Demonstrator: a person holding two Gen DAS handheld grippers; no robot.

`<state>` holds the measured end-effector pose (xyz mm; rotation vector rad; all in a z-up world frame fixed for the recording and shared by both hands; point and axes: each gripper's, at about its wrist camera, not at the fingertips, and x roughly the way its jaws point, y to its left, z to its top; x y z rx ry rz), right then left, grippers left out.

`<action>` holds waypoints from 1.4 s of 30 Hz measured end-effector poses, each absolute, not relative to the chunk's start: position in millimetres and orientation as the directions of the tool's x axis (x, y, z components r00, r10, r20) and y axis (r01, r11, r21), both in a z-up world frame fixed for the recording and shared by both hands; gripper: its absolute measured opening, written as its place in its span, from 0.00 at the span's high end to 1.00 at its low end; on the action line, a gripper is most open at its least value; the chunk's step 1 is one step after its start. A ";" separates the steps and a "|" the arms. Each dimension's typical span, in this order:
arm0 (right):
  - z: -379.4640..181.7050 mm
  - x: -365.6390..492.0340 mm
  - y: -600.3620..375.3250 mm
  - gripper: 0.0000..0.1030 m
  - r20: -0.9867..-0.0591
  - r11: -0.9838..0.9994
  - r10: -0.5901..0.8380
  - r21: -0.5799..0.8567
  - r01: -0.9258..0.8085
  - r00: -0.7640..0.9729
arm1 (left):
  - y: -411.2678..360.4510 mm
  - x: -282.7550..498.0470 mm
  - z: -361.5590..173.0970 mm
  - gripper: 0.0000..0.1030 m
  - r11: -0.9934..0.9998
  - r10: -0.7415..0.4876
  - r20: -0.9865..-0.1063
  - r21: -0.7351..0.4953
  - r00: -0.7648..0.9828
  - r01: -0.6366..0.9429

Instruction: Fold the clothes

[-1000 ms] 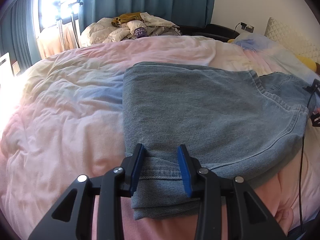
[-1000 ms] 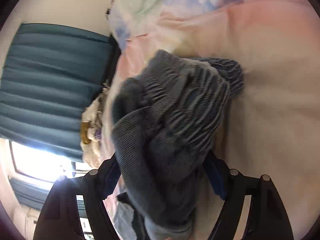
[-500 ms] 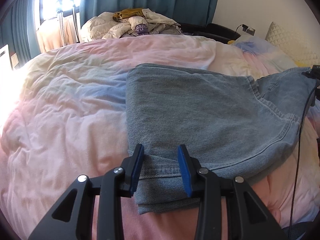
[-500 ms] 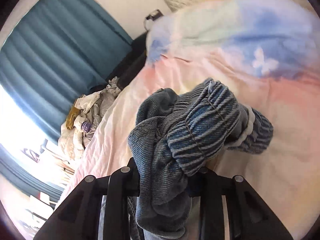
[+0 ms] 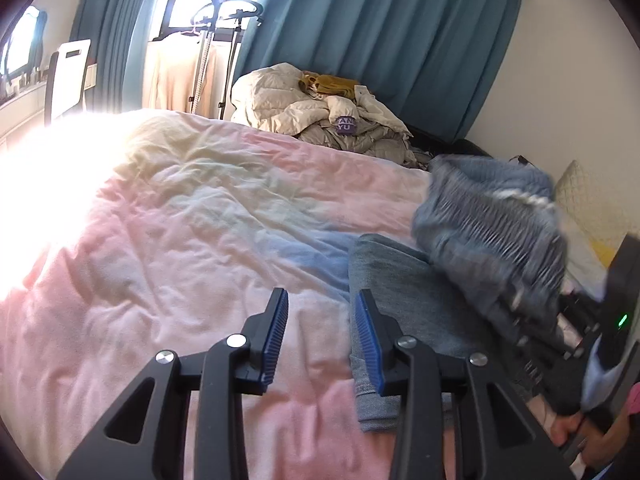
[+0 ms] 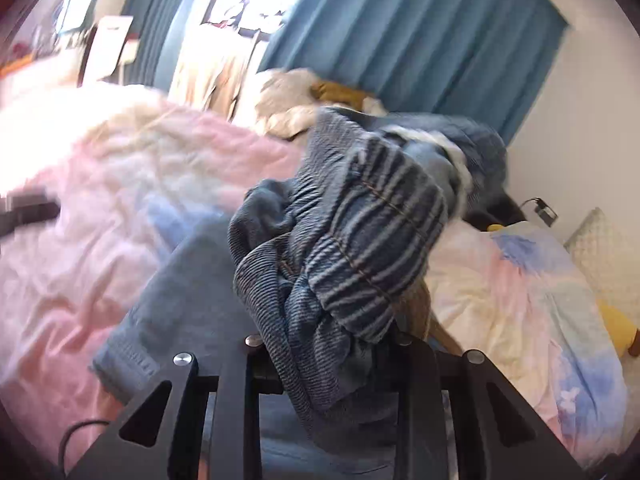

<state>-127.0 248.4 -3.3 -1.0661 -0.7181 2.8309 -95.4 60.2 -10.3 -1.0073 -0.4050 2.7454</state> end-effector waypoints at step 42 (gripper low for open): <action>-18.3 -52.1 246.0 0.39 -0.703 -0.899 -0.350 0.439 0.010 -0.619 | 55.8 -133.0 -40.4 0.65 -0.846 0.490 -0.557 -0.491 -0.671 -0.210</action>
